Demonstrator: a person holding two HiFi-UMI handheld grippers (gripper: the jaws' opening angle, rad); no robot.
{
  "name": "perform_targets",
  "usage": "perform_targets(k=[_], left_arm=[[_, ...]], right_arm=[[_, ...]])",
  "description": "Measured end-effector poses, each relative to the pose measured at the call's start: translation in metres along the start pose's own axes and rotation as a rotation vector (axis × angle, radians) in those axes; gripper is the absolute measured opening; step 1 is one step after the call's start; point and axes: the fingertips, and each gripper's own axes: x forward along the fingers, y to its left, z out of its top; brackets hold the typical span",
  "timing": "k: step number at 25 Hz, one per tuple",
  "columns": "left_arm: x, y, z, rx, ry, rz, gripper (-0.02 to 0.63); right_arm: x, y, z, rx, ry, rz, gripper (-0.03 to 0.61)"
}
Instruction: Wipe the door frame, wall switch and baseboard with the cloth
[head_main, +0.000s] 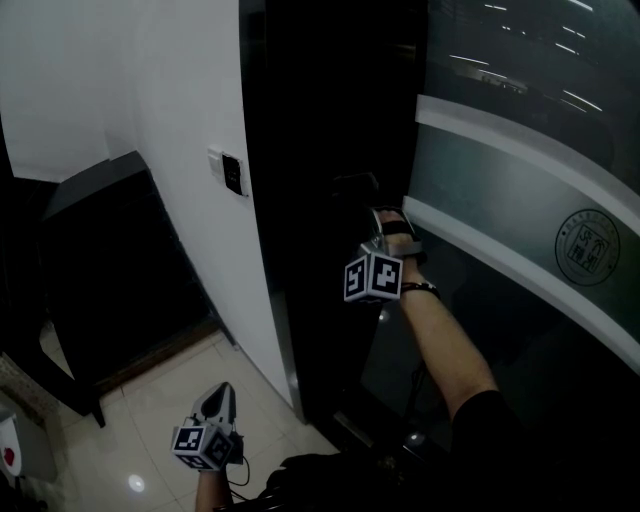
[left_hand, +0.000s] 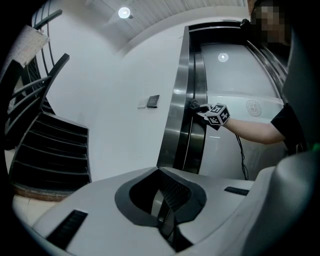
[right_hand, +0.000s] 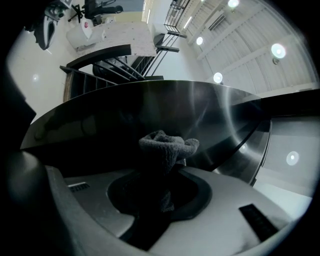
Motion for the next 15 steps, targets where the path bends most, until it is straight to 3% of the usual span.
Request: perform_targets(k=[15], left_arm=[[0.004, 0.0, -0.01, 0.002, 0.035, -0.009, 0.003]], right_arm=[[-0.011, 0.052, -0.014, 0.029, 0.011, 0.058, 0.095]])
